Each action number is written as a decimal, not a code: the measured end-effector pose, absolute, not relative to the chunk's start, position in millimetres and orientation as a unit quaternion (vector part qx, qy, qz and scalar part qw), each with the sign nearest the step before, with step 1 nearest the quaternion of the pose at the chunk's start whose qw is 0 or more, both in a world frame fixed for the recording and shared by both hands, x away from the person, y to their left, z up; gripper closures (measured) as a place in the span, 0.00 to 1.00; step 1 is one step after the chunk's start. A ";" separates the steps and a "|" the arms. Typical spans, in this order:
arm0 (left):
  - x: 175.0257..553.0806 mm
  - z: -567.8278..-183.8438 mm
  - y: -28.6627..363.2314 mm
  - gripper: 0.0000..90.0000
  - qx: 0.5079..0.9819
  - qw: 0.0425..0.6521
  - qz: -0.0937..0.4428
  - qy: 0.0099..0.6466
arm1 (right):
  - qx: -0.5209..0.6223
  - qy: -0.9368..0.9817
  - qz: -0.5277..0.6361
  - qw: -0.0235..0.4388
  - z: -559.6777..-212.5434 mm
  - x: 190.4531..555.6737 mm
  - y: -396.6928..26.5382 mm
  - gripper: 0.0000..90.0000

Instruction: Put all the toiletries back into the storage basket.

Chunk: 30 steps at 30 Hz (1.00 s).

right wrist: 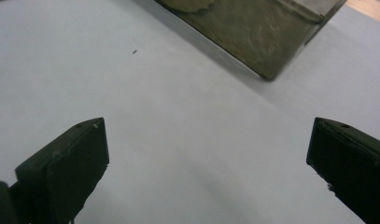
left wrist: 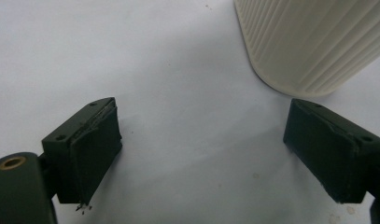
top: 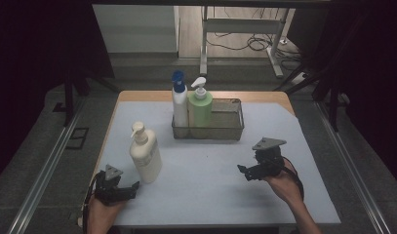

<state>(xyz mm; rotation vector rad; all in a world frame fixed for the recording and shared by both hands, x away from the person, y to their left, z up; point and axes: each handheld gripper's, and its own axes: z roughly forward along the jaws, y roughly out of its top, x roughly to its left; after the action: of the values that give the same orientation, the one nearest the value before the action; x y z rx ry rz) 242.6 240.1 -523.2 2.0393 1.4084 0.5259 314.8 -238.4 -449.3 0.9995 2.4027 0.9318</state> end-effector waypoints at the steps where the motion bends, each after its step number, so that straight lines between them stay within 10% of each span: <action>1: 242.6 -523.1 240.1 0.12 0.768 0.299 0.198 0.530 | 0.357 0.852 0.332 0.190 -451.9 312.7 -240.8 0.00; 20: 242.8 -521.5 240.6 0.14 0.766 0.300 0.196 0.533 | 0.413 0.832 0.326 0.176 -516.0 299.6 -271.1 0.00; 30: 248.1 -518.1 244.2 0.35 0.766 0.308 0.194 0.530 | 0.421 0.827 0.333 0.166 -522.3 300.2 -274.7 0.00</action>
<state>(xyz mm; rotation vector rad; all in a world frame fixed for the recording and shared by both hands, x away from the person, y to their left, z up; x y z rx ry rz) 248.1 244.2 -518.1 2.0242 1.4004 0.5136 300.2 -274.7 -522.3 1.1979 2.3558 0.9475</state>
